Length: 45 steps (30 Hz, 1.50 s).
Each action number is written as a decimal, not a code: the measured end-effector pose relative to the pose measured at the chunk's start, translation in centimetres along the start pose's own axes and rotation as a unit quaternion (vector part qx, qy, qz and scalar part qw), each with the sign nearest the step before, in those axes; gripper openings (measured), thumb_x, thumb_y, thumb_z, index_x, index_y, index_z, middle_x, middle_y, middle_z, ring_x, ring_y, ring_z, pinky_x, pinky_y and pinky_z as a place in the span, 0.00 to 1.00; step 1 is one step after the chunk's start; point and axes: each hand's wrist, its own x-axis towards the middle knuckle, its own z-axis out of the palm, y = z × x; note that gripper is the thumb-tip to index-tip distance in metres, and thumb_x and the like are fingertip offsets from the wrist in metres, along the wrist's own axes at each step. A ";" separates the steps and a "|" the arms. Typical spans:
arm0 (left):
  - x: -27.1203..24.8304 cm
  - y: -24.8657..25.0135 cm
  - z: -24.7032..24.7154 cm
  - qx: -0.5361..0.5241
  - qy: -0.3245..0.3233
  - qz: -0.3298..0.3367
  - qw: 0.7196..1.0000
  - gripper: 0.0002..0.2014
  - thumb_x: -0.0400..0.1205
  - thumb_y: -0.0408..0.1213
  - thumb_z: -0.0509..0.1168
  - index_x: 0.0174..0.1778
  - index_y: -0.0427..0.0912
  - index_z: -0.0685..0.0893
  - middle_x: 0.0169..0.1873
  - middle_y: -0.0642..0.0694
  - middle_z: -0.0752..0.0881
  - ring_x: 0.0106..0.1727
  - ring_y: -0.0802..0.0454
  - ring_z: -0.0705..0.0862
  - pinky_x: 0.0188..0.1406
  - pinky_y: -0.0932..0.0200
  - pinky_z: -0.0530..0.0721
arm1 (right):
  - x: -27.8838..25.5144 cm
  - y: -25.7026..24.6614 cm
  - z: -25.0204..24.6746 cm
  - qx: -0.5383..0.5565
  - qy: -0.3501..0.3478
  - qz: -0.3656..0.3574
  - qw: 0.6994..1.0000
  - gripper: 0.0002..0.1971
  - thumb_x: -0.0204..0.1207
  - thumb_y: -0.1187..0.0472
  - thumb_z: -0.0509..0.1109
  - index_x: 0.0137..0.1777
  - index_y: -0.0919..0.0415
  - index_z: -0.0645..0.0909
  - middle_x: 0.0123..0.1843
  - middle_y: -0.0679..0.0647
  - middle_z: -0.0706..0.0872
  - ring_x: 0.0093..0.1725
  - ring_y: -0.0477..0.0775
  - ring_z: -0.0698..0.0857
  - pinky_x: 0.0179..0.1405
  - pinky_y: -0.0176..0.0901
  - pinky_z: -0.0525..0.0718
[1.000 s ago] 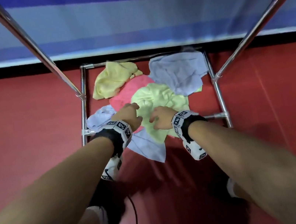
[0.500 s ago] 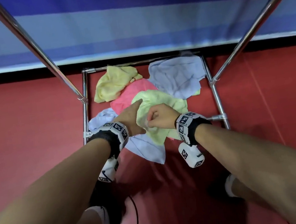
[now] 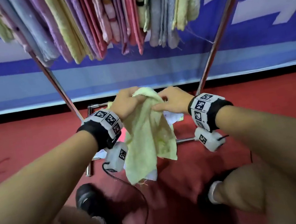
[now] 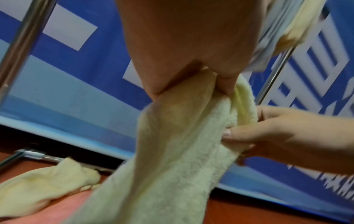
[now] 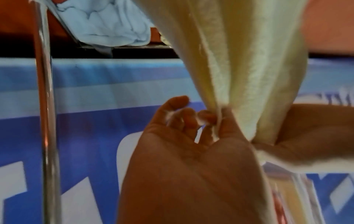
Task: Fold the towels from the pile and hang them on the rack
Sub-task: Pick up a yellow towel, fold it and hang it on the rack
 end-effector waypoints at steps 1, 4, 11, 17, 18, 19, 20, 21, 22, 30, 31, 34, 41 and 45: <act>0.0 0.7 -0.3 0.005 0.008 0.008 1.000 0.11 0.83 0.31 0.68 0.35 0.46 0.80 0.33 0.49 0.81 0.35 0.56 0.77 0.36 0.63 0.75 | -0.2 -0.1 -0.6 -0.011 0.031 0.002 0.999 0.13 0.79 0.52 0.76 0.43 0.64 0.87 0.35 0.56 0.82 0.35 0.51 0.77 0.36 0.43 0.71; -0.2 2.3 -1.7 0.070 0.044 0.039 0.996 0.11 0.82 0.36 0.71 0.35 0.45 0.79 0.30 0.50 0.79 0.33 0.57 0.76 0.33 0.63 0.75 | -0.2 0.2 -2.9 0.045 0.097 0.034 0.994 0.11 0.82 0.60 0.68 0.38 0.64 0.81 0.42 0.60 0.82 0.45 0.55 0.79 0.45 0.51 0.72; -0.7 3.1 -4.2 0.218 -0.103 -0.009 0.971 0.07 0.76 0.44 0.78 0.38 0.49 0.87 0.29 0.55 0.85 0.32 0.60 0.81 0.27 0.74 0.74 | -2.4 -0.9 -7.0 0.209 0.175 0.026 0.962 0.13 0.77 0.63 0.68 0.55 0.72 0.85 0.49 0.57 0.87 0.48 0.51 0.82 0.49 0.49 0.78; -0.1 5.2 -2.1 0.098 -0.055 0.060 0.992 0.07 0.73 0.31 0.69 0.46 0.34 0.84 0.35 0.49 0.84 0.34 0.58 0.79 0.36 0.62 0.80 | -2.1 -4.1 -3.7 0.136 -0.029 -0.040 0.989 0.37 0.64 0.52 0.89 0.72 0.51 0.78 0.63 0.46 0.87 0.60 0.44 0.87 0.60 0.41 0.85; 0.1 5.2 -1.7 0.096 -0.039 0.063 0.993 0.06 0.74 0.27 0.70 0.45 0.35 0.84 0.35 0.48 0.84 0.35 0.57 0.79 0.36 0.64 0.79 | -1.6 -4.5 -3.2 0.104 -0.012 -0.043 0.994 0.32 0.64 0.50 0.88 0.68 0.52 0.82 0.59 0.46 0.88 0.56 0.44 0.87 0.56 0.41 0.84; 0.3 5.0 -1.4 0.089 -0.014 0.056 0.994 0.06 0.74 0.26 0.71 0.45 0.36 0.84 0.36 0.47 0.86 0.37 0.56 0.80 0.37 0.64 0.80 | -1.2 -4.7 -3.0 0.089 0.009 -0.034 0.995 0.25 0.67 0.52 0.86 0.63 0.55 0.86 0.54 0.48 0.90 0.51 0.44 0.87 0.51 0.42 0.83; 0.5 4.7 -1.3 0.077 0.010 0.039 0.996 0.07 0.74 0.28 0.72 0.46 0.37 0.85 0.38 0.45 0.87 0.38 0.55 0.82 0.41 0.61 0.82 | -0.7 -4.8 -3.1 0.092 0.032 -0.020 0.995 0.18 0.69 0.55 0.85 0.57 0.57 0.88 0.48 0.49 0.91 0.46 0.45 0.87 0.46 0.42 0.82; 0.7 4.4 -1.4 0.061 0.026 0.016 0.998 0.08 0.74 0.32 0.73 0.47 0.38 0.85 0.41 0.45 0.89 0.40 0.54 0.84 0.44 0.58 0.84 | -0.3 -4.5 -3.3 0.105 0.053 -0.008 0.993 0.12 0.71 0.57 0.84 0.51 0.59 0.89 0.43 0.50 0.91 0.41 0.44 0.86 0.42 0.41 0.80; 0.9 4.3 -1.6 0.046 0.029 -0.011 0.998 0.11 0.73 0.37 0.75 0.49 0.40 0.87 0.43 0.47 0.90 0.42 0.55 0.86 0.46 0.57 0.86 | -0.2 -4.3 -3.7 0.120 0.068 -0.004 0.990 0.08 0.72 0.58 0.84 0.45 0.60 0.89 0.40 0.50 0.90 0.38 0.43 0.85 0.40 0.40 0.79; -0.2 4.3 -6.0 0.087 -0.022 -0.046 0.995 0.03 0.80 0.32 0.72 0.47 0.41 0.90 0.41 0.44 0.91 0.41 0.54 0.86 0.48 0.56 0.87 | -0.2 -3.1 -5.0 0.147 0.139 0.025 0.979 0.06 0.74 0.71 0.73 0.48 0.68 0.89 0.46 0.62 0.92 0.46 0.53 0.87 0.50 0.51 0.84; -0.5 4.3 -6.1 0.067 0.003 -0.042 0.997 0.04 0.80 0.30 0.70 0.46 0.40 0.90 0.40 0.43 0.91 0.39 0.55 0.86 0.45 0.57 0.88 | -0.3 -3.1 -5.0 0.157 0.137 0.018 0.978 0.07 0.73 0.71 0.74 0.50 0.67 0.90 0.47 0.61 0.92 0.47 0.54 0.87 0.52 0.51 0.85; -1.4 5.2 -5.5 -0.002 0.066 -0.036 0.997 0.07 0.82 0.30 0.66 0.43 0.34 0.89 0.32 0.44 0.85 0.29 0.56 0.80 0.28 0.61 0.79 | -1.0 -4.3 -3.8 0.222 0.127 -0.018 0.967 0.11 0.68 0.70 0.84 0.47 0.58 0.89 0.44 0.49 0.91 0.44 0.43 0.88 0.49 0.41 0.85; -2.2 7.1 -3.8 -0.107 0.111 -0.025 0.988 0.12 0.85 0.39 0.68 0.38 0.35 0.85 0.31 0.41 0.80 0.32 0.53 0.78 0.27 0.62 0.74 | -1.6 -6.2 -3.1 0.302 0.290 -0.023 0.908 0.11 0.77 0.55 0.81 0.44 0.61 0.85 0.39 0.49 0.86 0.40 0.43 0.83 0.43 0.37 0.81; -2.7 7.5 -4.1 -0.122 0.069 -0.050 0.989 0.12 0.86 0.42 0.67 0.42 0.38 0.86 0.32 0.41 0.84 0.31 0.51 0.81 0.29 0.62 0.77 | -2.0 -6.7 -4.1 0.326 0.404 -0.021 0.855 0.07 0.77 0.58 0.80 0.44 0.55 0.83 0.36 0.42 0.84 0.37 0.39 0.82 0.41 0.35 0.81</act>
